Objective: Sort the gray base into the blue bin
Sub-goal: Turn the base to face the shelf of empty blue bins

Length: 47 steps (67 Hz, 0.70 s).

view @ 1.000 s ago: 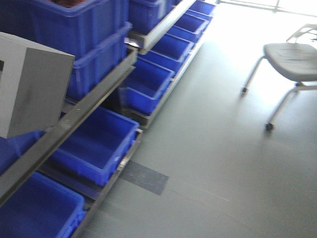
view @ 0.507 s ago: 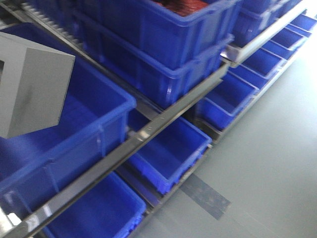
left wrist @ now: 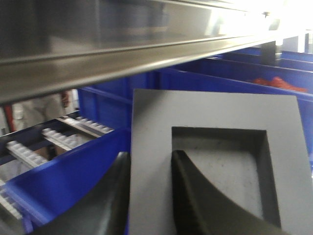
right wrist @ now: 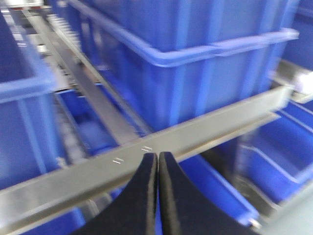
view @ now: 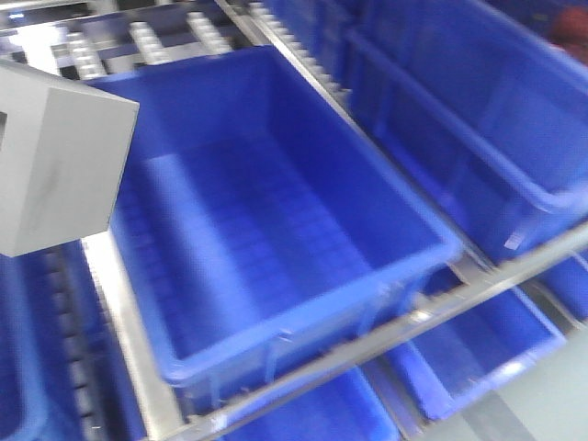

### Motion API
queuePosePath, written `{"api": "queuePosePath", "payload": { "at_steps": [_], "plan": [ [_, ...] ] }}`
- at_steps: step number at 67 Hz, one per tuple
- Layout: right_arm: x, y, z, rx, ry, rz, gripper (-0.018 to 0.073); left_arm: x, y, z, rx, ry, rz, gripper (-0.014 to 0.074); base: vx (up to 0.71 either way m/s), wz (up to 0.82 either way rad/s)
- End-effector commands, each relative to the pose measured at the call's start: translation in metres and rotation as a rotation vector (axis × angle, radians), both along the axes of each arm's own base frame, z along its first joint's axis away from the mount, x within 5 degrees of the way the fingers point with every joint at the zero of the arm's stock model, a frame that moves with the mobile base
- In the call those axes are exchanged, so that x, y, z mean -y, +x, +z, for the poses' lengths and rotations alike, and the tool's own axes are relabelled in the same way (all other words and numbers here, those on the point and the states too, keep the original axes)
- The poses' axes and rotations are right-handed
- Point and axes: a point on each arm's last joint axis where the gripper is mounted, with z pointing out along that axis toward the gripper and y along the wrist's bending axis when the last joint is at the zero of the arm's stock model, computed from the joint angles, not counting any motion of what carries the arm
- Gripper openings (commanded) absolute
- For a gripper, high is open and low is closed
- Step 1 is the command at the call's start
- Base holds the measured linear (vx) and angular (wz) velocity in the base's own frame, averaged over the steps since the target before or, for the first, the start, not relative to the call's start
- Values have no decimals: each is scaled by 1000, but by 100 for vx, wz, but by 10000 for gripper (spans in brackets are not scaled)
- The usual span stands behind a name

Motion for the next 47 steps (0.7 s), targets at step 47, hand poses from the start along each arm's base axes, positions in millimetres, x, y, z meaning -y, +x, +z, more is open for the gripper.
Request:
{"api": "queuePosePath", "payload": {
  "at_steps": [47],
  "plan": [
    [0, 1, 6, 69, -23, -1, -5, 1, -4, 20, 118, -74, -28, -6, 6, 36]
  ]
}}
